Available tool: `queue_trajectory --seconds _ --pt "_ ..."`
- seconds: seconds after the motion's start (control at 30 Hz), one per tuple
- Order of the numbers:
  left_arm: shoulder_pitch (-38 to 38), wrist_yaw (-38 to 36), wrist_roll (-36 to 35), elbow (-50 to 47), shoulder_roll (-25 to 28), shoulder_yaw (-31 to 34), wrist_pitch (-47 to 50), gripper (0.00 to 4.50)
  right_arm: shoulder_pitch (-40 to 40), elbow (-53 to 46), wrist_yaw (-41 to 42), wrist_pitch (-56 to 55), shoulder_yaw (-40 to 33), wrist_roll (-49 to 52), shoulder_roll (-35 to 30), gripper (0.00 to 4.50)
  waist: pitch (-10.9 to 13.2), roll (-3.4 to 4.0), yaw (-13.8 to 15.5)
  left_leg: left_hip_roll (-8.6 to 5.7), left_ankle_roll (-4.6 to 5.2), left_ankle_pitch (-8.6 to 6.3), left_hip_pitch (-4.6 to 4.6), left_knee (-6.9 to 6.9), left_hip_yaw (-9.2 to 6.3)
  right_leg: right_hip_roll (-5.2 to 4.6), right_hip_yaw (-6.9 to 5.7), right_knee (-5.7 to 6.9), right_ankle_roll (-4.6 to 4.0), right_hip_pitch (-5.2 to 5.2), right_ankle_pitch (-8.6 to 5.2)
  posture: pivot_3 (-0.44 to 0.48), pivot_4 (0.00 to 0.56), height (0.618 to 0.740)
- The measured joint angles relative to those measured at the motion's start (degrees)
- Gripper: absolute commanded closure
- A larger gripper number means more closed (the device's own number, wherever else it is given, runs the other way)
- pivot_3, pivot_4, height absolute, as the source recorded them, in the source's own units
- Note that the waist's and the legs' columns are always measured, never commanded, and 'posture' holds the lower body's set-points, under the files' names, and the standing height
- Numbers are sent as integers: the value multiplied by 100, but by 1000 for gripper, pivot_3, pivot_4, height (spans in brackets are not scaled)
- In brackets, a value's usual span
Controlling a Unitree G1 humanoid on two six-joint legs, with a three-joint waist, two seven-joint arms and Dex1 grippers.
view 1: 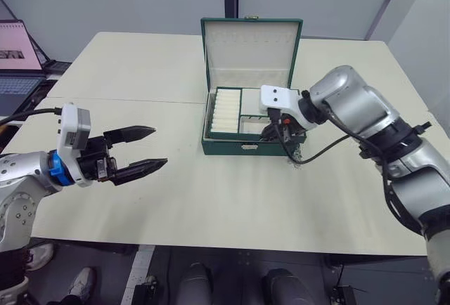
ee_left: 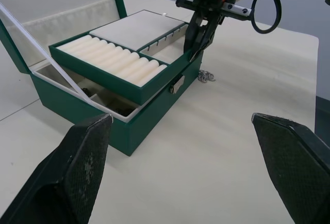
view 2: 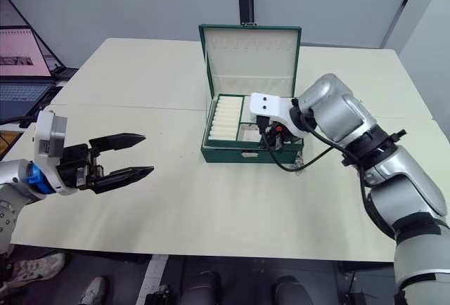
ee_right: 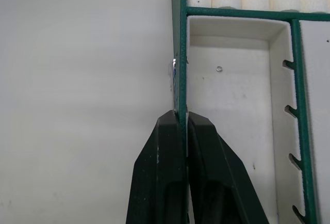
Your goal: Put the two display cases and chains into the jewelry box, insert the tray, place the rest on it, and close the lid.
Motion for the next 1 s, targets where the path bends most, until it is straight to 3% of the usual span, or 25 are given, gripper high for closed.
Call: queue_trajectory --seconds 1.0 --pt "215 187 -180 -233 60 219 116 0 -280 1585 128 -925 -341 -775 779 4467 -1 -3 -33 38 -2 1 3 1 64 5 -1 51 -2 -54 1 0 150 737"
